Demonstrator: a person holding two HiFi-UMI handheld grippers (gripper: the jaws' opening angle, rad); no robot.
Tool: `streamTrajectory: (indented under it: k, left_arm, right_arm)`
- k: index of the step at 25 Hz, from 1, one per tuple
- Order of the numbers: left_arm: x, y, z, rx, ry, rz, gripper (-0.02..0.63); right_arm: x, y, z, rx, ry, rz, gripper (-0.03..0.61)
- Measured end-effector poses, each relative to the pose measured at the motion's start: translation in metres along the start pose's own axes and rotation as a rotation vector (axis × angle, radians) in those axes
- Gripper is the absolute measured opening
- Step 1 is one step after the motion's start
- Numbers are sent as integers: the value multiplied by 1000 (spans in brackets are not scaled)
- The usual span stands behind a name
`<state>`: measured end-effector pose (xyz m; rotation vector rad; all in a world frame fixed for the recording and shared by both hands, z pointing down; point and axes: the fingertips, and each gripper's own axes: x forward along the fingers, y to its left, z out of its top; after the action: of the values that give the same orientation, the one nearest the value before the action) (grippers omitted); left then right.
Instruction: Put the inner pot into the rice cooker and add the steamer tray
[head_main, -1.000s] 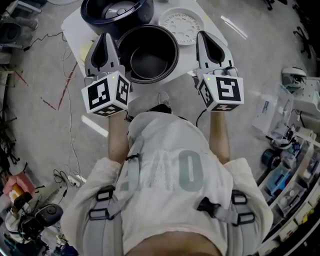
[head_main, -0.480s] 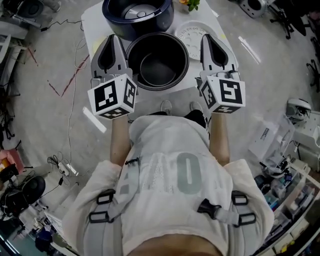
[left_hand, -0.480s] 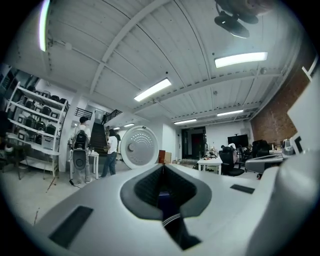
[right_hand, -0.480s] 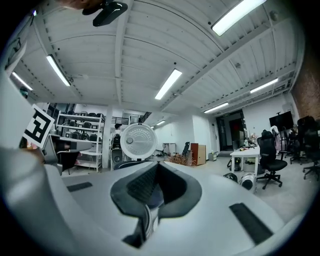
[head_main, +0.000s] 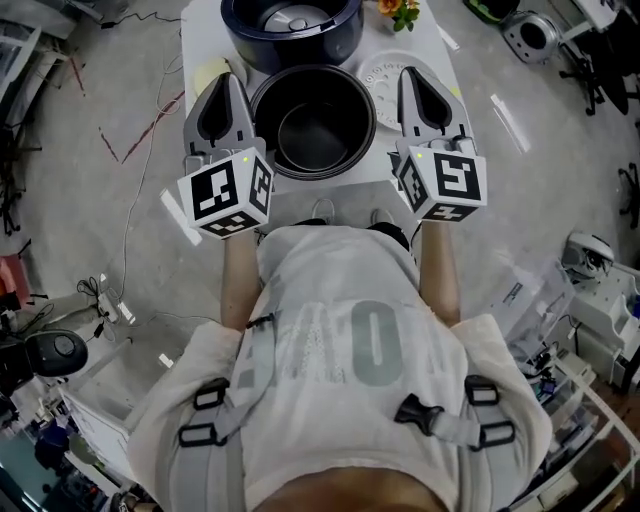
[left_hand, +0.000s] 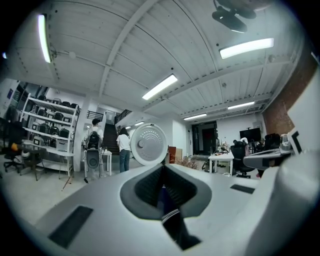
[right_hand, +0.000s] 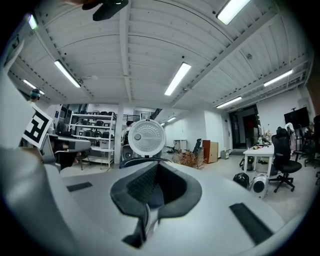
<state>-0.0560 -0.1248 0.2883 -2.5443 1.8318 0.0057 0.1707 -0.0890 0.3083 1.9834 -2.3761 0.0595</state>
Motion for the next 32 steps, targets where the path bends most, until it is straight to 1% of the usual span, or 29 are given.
streamTrajectory:
  k: [8, 10, 11, 12, 13, 14, 15, 17, 21, 25, 28, 30, 32]
  left_arm:
    - [0, 6, -2, 11, 0, 32, 21]
    - [1, 7, -1, 1, -12, 16, 26]
    - [2, 6, 1, -7, -19, -6, 42]
    - [4, 4, 2, -18, -23, -39, 128]
    - [7, 1, 2, -33, -20, -75, 262]
    - [9, -1, 0, -54, -13, -102, 309]
    - [11, -1, -2, -78, -4, -116, 327]
    - [15, 4, -10, -116, 31, -118, 341]
    - [18, 11, -35, -140, 123, -114, 341]
    - [18, 17, -65, -207, 202, -106, 341]
    - [15, 22, -94, -245, 276, -87, 341]
    - [9, 26, -114, -260, 332, -68, 339]
    - [4, 30, -130, -251, 385, -54, 339]
  right_arm:
    - [15, 9, -1, 2, -4, 57, 8]
    - [18, 11, 0, 17, -8, 69, 8]
    - [20, 13, 1, 31, -8, 88, 94]
    - [23, 16, 1, 48, -6, 114, 264]
    - [26, 17, 1, 68, -6, 136, 332]
    - [28, 18, 2, 89, -6, 148, 362]
    - [29, 17, 1, 108, -4, 150, 378]
    - [32, 16, -2, 132, 16, 148, 383]
    - [36, 16, -21, 154, 92, 155, 382]
    - [36, 19, -47, 209, 166, 151, 380]
    - [35, 21, -73, 233, 227, 143, 371]
    - [34, 24, -90, 247, 267, 143, 367]
    - [34, 26, -103, 259, 301, 142, 351]
